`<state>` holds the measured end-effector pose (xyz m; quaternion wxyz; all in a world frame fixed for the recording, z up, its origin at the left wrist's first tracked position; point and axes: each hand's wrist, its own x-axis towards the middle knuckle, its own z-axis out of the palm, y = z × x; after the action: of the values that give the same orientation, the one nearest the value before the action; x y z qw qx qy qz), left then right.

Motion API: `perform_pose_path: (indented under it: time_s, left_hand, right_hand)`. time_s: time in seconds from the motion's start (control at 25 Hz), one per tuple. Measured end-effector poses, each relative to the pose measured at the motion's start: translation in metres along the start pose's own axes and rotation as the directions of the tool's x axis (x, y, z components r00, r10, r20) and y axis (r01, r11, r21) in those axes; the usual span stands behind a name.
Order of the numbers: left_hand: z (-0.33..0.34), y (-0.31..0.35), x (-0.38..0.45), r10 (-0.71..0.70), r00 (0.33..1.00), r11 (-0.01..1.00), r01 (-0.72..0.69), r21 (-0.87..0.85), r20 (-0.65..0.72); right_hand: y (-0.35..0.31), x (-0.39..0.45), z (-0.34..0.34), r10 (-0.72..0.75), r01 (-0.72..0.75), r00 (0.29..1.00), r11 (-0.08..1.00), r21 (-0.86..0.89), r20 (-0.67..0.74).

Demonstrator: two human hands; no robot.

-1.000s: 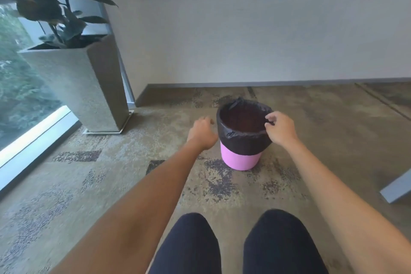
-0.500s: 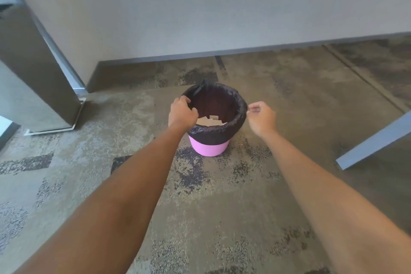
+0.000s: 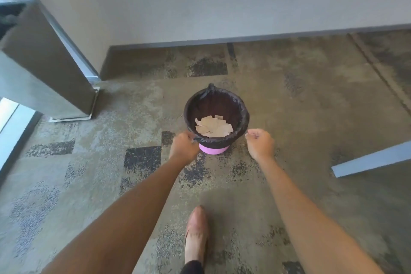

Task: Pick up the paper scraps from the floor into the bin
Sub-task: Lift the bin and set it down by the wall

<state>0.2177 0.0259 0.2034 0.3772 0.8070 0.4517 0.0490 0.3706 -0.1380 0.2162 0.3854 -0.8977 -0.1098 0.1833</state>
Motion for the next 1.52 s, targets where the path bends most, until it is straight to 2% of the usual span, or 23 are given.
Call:
perform_pose_path:
  time_s: [0.12,0.2,0.32,0.52,0.64,0.72,0.8,1.0,1.16,1.36,1.52]
  left_hand:
    - [-0.016,0.011,0.05,-0.105,0.994,0.994,0.106,-0.018,0.032]
    - [-0.022,0.013,0.096,-0.12,0.992,0.992,0.118,0.041,0.042]
    - [-0.022,0.005,0.158,-0.195,0.977,0.969,0.178,0.174,0.085]
    - [0.001,-0.005,0.223,-0.308,0.926,0.939,0.258,0.227,0.22]
    - [0.012,-0.006,0.232,-0.316,0.903,0.948,0.284,0.146,0.292]
    - [0.016,-0.008,0.236,-0.319,0.899,0.948,0.307,0.088,0.3]
    - [0.016,-0.01,0.237,-0.335,0.897,0.942,0.32,0.099,0.289]
    - [0.017,-0.018,0.247,-0.385,0.868,0.922,0.377,0.09,0.313]
    - [0.018,-0.019,0.242,-0.382,0.886,0.924,0.37,0.097,0.262]
    - [-0.006,0.002,0.224,-0.402,0.867,0.912,0.407,0.048,0.296]
    - [-0.047,0.033,0.204,-0.426,0.861,0.894,0.449,-0.019,0.279]
  right_hand:
    - [-0.01,0.028,0.005,0.052,-0.053,0.998,0.998,0.023,0.026]
    - [-0.016,0.06,0.019,0.084,-0.085,0.996,0.996,0.03,0.016]
    - [-0.022,0.103,0.039,0.119,-0.118,0.993,0.991,-0.061,0.015]
    - [-0.024,0.159,0.057,0.297,-0.277,0.952,0.939,-0.204,0.071]
    - [-0.017,0.172,0.065,0.342,-0.296,0.926,0.92,-0.256,0.158]
    - [-0.009,0.168,0.072,0.372,-0.316,0.907,0.91,-0.267,0.195]
    - [-0.004,0.163,0.076,0.376,-0.318,0.902,0.91,-0.265,0.21]
    - [-0.005,0.174,0.079,0.38,-0.34,0.912,0.911,-0.232,0.156]
    - [-0.005,0.173,0.078,0.382,-0.344,0.915,0.908,-0.24,0.133]
    - [-0.022,0.17,0.05,0.291,-0.254,0.944,0.942,-0.22,0.155]
    - [-0.062,0.163,0.025,0.228,-0.201,0.967,0.955,-0.217,0.111]
